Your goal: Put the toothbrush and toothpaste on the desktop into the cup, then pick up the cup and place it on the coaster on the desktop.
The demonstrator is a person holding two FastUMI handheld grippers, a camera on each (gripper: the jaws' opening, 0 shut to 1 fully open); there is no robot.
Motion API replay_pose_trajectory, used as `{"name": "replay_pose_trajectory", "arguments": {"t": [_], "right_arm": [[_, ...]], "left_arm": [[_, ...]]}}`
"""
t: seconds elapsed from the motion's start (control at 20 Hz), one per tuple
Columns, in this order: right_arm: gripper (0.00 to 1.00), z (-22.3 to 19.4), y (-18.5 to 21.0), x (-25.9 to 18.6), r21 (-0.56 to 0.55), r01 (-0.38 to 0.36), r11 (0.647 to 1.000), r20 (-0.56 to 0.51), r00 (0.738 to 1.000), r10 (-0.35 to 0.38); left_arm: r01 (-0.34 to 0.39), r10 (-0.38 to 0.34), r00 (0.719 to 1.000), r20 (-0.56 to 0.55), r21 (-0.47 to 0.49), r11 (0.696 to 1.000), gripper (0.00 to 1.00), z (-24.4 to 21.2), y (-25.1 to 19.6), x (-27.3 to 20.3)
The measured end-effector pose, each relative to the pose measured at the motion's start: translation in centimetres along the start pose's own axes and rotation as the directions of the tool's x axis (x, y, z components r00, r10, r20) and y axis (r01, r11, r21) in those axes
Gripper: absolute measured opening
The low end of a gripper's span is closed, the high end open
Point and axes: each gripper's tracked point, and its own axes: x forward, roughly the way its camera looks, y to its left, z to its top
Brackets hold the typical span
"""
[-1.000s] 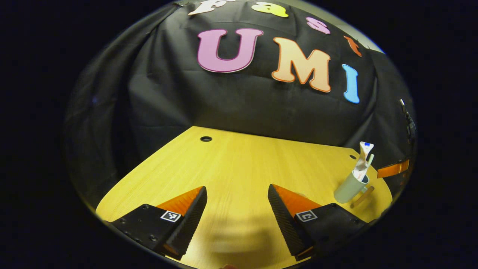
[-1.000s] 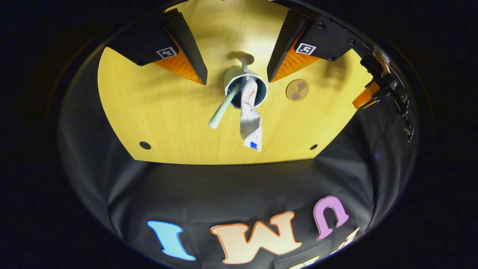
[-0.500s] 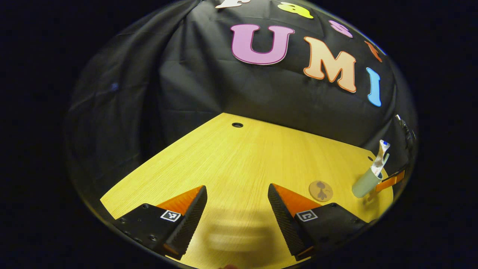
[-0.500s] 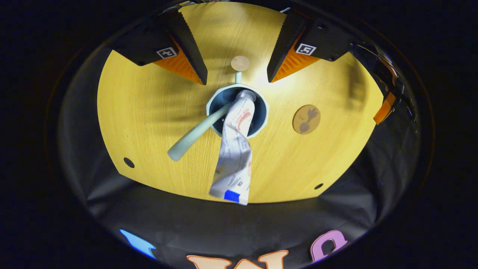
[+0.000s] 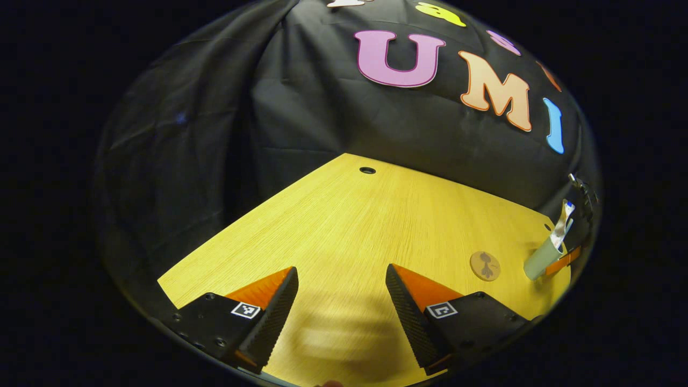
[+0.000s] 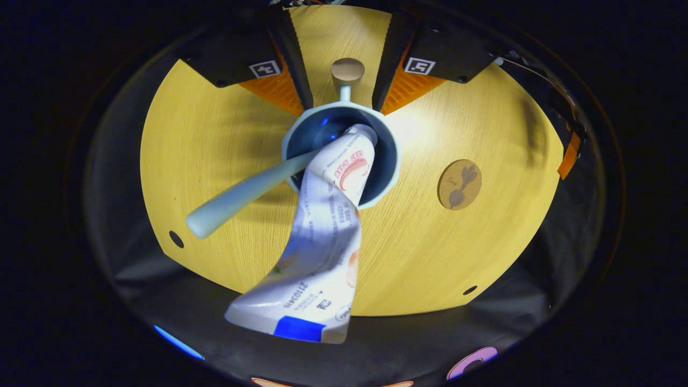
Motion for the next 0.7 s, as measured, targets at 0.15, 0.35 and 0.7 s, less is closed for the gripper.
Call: {"name": "replay_pose_trajectory", "arguments": {"t": [0.15, 0.35, 0.7], "right_arm": [[0.53, -0.22, -0.23, 0.46, -0.008, 0.012, 1.000, -0.020, 1.000, -0.012], [0.30, -0.41, -0.33, 0.26, -0.014, 0.027, 1.000, -0.032, 0.999, -0.027], [0.22, -0.45, -0.36, 0.34, -0.061, 0.029, 0.998, -0.029, 0.999, -0.031]], "left_arm": [[0.011, -0.011, 1.000, -0.001, -0.002, 1.000, 0.95, 0.16, -0.10, -0.13], [0.044, -0.044, 0.999, 0.004, -0.008, 0.999, 0.95, 0.56, -0.47, -0.51], [0.066, -0.066, 0.998, -0.007, 0.006, 0.998, 0.96, 0.39, -0.58, -0.73]]}}
